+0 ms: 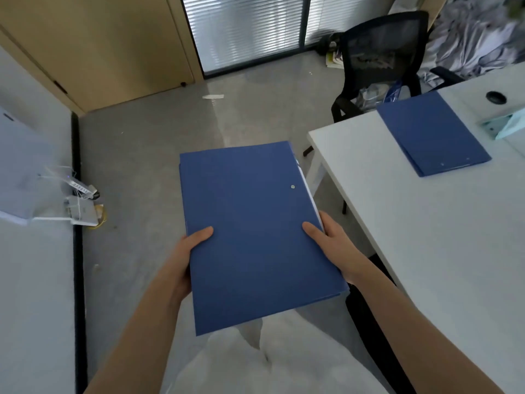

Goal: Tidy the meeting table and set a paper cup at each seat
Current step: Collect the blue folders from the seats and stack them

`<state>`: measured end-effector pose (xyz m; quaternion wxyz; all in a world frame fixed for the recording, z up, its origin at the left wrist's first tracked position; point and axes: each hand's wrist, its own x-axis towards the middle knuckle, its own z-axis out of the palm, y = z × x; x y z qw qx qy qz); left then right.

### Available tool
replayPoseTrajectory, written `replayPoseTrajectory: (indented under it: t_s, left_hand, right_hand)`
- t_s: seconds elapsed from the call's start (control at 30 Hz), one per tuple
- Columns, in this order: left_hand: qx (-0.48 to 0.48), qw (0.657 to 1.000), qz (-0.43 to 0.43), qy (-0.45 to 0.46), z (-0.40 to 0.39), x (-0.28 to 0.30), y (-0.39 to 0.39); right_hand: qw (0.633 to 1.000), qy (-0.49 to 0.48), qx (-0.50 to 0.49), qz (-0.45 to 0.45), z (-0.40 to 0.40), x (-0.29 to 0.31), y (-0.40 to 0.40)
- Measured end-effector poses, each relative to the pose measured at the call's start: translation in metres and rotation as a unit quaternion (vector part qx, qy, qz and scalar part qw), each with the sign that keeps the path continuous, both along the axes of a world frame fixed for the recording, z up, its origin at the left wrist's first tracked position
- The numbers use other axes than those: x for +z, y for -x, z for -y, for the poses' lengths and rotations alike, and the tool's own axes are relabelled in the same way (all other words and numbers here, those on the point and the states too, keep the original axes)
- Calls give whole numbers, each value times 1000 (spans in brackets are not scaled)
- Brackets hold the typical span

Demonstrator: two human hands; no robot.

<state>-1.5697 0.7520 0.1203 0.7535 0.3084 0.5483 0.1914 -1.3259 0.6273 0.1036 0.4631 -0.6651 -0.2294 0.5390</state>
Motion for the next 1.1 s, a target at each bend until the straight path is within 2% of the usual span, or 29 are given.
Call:
replayPoseTrajectory:
  t_s: [0.5,0.83,1.1]
  left_hand:
    - [-32,999,7,4,-225,-3,-108]
    - [-129,992,1,4,-423,1,-173]
    - [-221,975,6,-11,-506,11,-261]
  right_hand:
    - [997,13,-63,-49,-199,3,-97]
    - [980,-6,-184,-72,-348,6,-130]
    - [957,-12,-281,-67,-401,11,-174]
